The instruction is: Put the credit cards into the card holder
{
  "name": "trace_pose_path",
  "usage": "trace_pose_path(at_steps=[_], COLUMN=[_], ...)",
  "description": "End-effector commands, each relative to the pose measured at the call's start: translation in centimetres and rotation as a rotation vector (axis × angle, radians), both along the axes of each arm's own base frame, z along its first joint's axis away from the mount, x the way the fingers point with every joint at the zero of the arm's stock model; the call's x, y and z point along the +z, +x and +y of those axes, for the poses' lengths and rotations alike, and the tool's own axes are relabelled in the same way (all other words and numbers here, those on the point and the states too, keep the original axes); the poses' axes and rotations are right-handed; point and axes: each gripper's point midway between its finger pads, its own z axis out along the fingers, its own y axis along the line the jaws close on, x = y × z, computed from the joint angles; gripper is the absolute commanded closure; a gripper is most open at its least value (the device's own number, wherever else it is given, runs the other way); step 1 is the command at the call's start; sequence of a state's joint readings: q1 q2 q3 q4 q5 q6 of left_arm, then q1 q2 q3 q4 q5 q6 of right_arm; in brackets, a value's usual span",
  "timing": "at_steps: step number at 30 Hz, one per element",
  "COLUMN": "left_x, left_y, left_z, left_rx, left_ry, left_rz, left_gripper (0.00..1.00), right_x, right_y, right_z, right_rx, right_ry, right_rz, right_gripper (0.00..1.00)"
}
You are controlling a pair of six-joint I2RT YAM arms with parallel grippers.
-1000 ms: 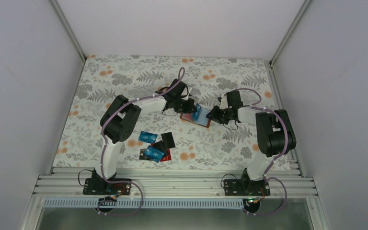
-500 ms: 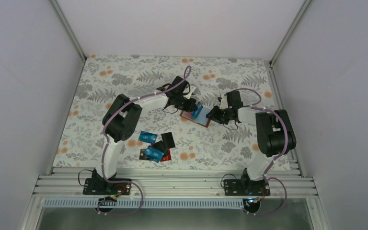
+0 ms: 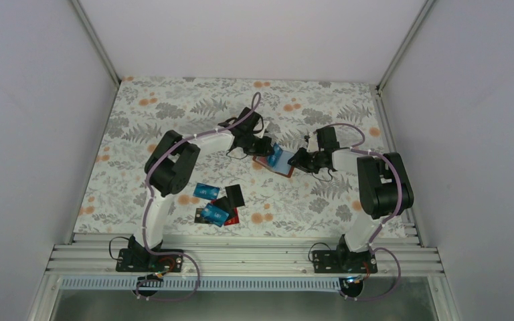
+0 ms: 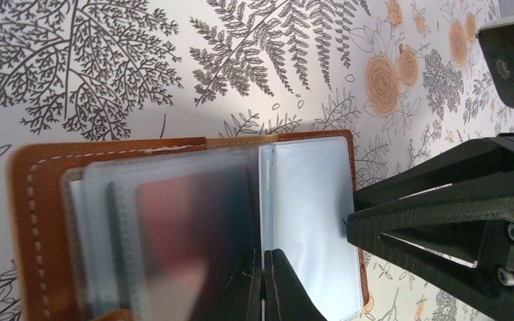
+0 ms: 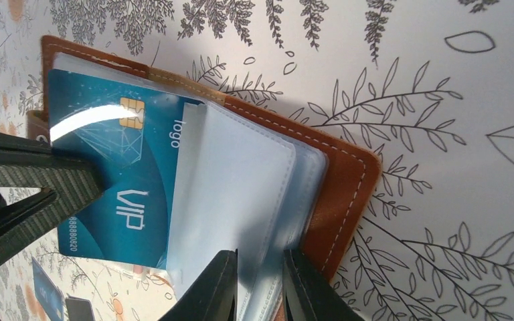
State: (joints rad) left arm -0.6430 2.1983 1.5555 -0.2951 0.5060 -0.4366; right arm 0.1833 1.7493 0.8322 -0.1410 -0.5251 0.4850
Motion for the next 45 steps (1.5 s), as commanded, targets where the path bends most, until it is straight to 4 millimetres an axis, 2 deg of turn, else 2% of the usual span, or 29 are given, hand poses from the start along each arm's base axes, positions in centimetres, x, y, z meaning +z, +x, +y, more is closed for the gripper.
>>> trace_pose_path(at_steps=[1,10,23,28,40,45], left_x=[-3.1,-2.3,-2.6,-2.5,-2.5,-2.6], left_y=[-1.1,-1.1,-1.7,-1.7,0.2,0.3], left_z=[0.6,0.1,1.8,1.4,0.6,0.2], left_rx=[0.062,0.019,-0.059,-0.073,-0.08,-0.114], left_ry=[0.027,-0.047,-0.148,-0.182,-0.175,-0.191], left_rz=[0.134,0.179,0.241,0.252,0.193,0.18], left_gripper=[0.98,0.98,0.98,0.98,0.98,0.98], right_x=[-3.6,-3.8,-4.3,-4.7,-5.4,-5.5], right_y=[-2.6,-3.0,-3.5,-3.7,-4.1,-4.2], right_z=[-0.9,-0.9,-1.2,-1.1,-1.2,-1.1], right_rx=[0.002,0.007,0.005,0.008,0.01,0.016], right_ry=[-0.057,-0.056,-0.07,-0.065,-0.069,-0.068], right_rz=[0.114,0.118,0.126,0.137,0.149,0.151], right_gripper=[0.79,0.8,0.79,0.8,0.8,0.8])
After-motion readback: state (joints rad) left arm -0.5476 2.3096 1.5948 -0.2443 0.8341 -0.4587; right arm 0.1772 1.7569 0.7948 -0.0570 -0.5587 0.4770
